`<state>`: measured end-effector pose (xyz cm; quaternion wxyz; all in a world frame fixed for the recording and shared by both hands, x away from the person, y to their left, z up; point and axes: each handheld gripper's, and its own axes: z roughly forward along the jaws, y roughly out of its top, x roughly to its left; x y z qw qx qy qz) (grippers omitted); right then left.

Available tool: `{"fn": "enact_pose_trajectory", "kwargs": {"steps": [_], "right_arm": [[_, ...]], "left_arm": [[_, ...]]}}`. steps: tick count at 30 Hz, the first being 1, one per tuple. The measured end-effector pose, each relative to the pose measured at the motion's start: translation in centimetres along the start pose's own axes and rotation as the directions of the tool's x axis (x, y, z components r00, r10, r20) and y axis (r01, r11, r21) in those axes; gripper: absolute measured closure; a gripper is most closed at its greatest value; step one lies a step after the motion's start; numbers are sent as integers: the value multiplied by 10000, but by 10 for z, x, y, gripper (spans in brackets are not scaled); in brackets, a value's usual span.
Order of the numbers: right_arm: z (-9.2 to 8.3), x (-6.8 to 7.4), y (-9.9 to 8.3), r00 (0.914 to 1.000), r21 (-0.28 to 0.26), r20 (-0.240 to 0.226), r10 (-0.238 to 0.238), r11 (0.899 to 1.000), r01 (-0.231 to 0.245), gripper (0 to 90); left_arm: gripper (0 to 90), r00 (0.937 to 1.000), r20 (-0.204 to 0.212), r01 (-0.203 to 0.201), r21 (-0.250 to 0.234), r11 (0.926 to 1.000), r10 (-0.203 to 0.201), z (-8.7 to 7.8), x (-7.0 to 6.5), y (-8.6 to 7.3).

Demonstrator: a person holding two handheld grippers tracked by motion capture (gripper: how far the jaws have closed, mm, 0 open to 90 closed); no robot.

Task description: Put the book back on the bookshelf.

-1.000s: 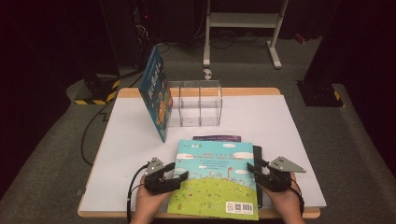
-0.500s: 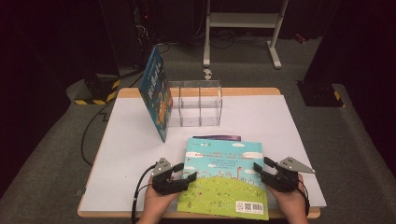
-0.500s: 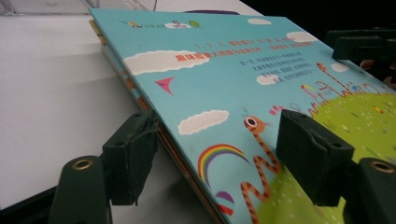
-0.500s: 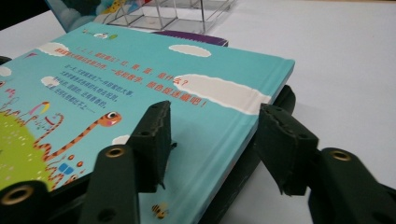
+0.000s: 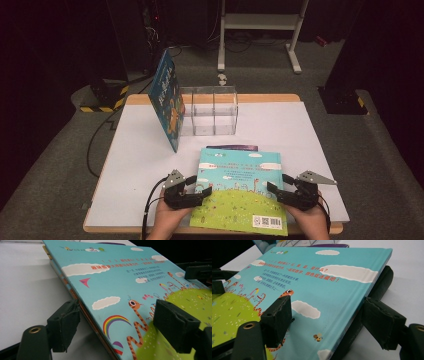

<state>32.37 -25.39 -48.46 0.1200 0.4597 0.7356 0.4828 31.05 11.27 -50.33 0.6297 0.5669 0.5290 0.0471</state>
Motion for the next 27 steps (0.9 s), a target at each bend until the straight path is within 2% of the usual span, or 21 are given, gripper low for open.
{"fn": "enact_pose_trajectory", "kwargs": {"steps": [2,5,7,13,19,27], "right_arm": [[0,0,0,10000,38,-22,-32,10000,32,224],[0,0,0,10000,50,-30,-42,10000,42,216],[1,0,0,9999,121,-105,26,9999,-24,191],[4,-3,1,9984,358,-414,388,9987,-373,179],[2,0,3,9988,546,-316,377,9979,-359,204],[2,1,6,9993,590,-80,364,9976,-359,213]], "left_arm": [[201,9999,5,150,-21,9999,-150,1,0,0],[183,10000,35,61,33,10000,-61,2,1,-1],[164,9997,29,248,21,9997,-248,4,0,-1],[148,9996,-69,271,147,9995,-270,5,-1,0],[178,9988,-239,443,183,9989,-438,5,-1,2],[187,9987,-374,357,292,9989,-346,10,-3,4]]}}
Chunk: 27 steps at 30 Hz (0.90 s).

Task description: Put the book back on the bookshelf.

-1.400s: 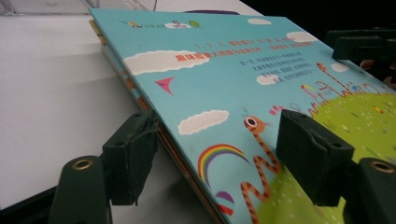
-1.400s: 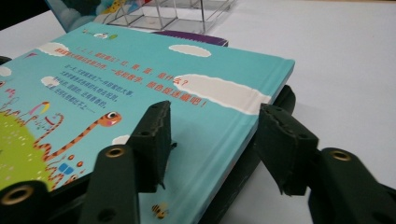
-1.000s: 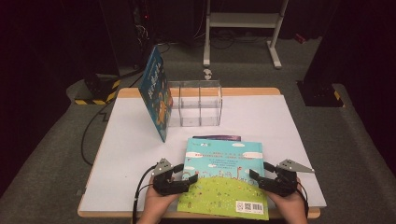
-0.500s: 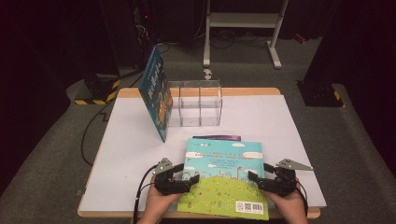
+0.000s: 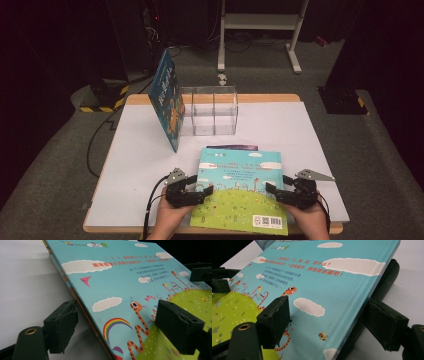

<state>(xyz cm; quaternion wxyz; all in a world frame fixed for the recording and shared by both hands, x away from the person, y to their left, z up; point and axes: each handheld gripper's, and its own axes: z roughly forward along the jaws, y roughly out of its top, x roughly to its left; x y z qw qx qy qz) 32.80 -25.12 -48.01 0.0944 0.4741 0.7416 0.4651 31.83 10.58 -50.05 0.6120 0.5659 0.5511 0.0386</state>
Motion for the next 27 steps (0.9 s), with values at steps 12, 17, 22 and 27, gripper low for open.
{"fn": "enact_pose_trajectory", "kwargs": {"steps": [12,17,22,27], "right_arm": [[13,-23,20,9998,-63,181,99,9999,-98,220],[21,-34,33,9995,67,284,164,9998,-166,220],[24,-40,33,9991,-77,207,357,9993,-356,218],[18,-34,25,9995,-146,306,68,9999,-64,189]], "left_arm": [[222,9980,-220,-592,-31,9982,591,28,1,16],[223,9988,-180,-469,-177,9987,466,42,5,23],[231,9995,1,-328,-521,9981,329,45,8,24],[188,9996,149,-231,-128,9997,233,39,6,21]]}}
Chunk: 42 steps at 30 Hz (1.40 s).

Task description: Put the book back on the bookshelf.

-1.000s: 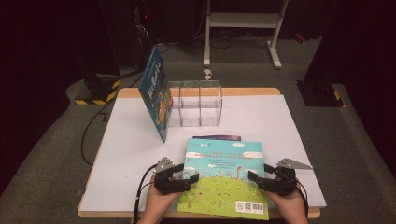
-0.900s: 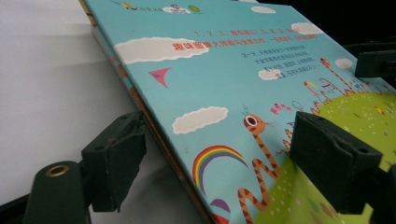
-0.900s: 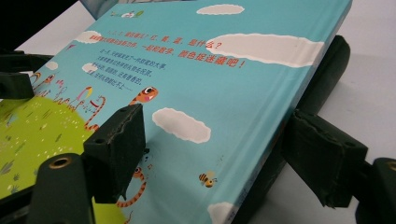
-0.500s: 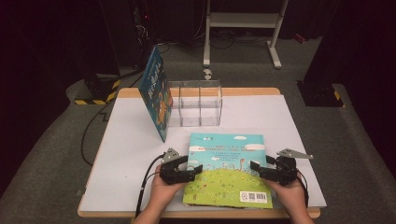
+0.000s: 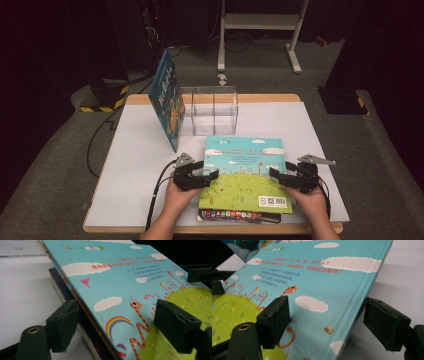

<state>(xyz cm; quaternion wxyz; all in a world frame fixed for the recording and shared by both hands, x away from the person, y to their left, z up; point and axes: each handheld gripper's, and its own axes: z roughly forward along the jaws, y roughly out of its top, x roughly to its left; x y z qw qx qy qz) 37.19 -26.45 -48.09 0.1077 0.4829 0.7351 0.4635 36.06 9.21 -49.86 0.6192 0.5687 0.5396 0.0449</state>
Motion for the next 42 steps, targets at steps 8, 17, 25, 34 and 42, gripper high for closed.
{"fn": "enact_pose_trajectory", "kwargs": {"steps": [8,17,25,34,42], "right_arm": [[-6,10,-14,9983,177,-530,235,9996,-226,142],[-7,9,-16,9972,228,-695,261,9994,-246,144],[-4,6,-15,9941,501,-944,536,9975,-491,149],[-5,8,-14,9949,558,-800,617,9968,-573,164],[-8,10,-10,9961,470,-661,578,9974,-547,199]], "left_arm": [[146,9992,224,328,374,9988,-336,-4,-2,-6],[132,9959,622,615,616,9962,-653,1,-1,-6],[137,9973,543,449,673,9967,-486,1,-4,-4],[139,9985,441,302,716,9970,-335,0,-6,-2],[161,9991,398,129,543,9984,-151,-2,-10,0]]}}
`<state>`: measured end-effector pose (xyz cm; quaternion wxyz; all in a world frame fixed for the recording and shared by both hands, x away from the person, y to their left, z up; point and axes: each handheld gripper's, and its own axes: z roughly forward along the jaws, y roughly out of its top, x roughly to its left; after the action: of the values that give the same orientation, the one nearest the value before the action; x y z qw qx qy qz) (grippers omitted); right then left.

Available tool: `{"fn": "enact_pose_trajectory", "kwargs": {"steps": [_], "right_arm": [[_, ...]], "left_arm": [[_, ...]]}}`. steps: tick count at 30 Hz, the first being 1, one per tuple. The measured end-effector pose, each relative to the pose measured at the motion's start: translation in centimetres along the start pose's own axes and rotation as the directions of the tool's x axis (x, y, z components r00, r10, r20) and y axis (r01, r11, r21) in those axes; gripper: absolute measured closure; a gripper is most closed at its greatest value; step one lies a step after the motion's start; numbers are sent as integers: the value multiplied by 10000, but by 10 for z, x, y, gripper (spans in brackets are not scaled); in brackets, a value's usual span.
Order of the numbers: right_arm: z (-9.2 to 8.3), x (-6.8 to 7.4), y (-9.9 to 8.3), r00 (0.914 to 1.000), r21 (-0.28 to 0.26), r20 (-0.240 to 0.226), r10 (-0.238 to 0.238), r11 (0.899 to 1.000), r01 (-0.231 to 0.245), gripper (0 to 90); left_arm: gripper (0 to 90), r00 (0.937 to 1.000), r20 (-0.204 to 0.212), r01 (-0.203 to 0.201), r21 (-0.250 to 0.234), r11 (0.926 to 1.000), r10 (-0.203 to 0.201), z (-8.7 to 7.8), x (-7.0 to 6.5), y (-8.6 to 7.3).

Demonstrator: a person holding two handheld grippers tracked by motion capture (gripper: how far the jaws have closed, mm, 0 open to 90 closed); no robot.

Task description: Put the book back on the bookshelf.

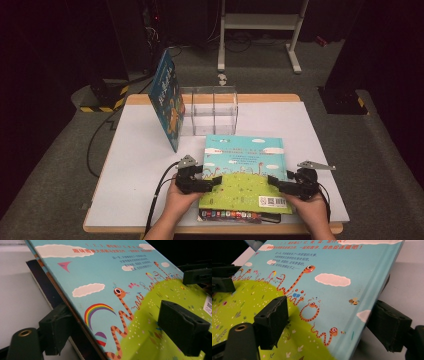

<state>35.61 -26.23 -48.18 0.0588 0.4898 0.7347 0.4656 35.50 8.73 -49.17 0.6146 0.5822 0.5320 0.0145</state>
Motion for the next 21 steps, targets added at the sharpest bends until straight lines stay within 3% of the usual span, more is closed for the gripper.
{"fn": "enact_pose_trajectory", "kwargs": {"steps": [7,13,21], "right_arm": [[-9,8,4,9990,-451,302,-328,9984,342,237],[-17,14,7,9970,-836,486,-595,9945,634,270],[-26,22,10,9927,-1370,696,-980,9848,1068,314]], "left_arm": [[213,9989,-7,-465,-428,9980,465,-6,-7,5],[268,9986,62,-516,-870,9949,523,-12,-11,8],[327,9955,111,-918,-1409,9858,943,-20,-18,13]]}}
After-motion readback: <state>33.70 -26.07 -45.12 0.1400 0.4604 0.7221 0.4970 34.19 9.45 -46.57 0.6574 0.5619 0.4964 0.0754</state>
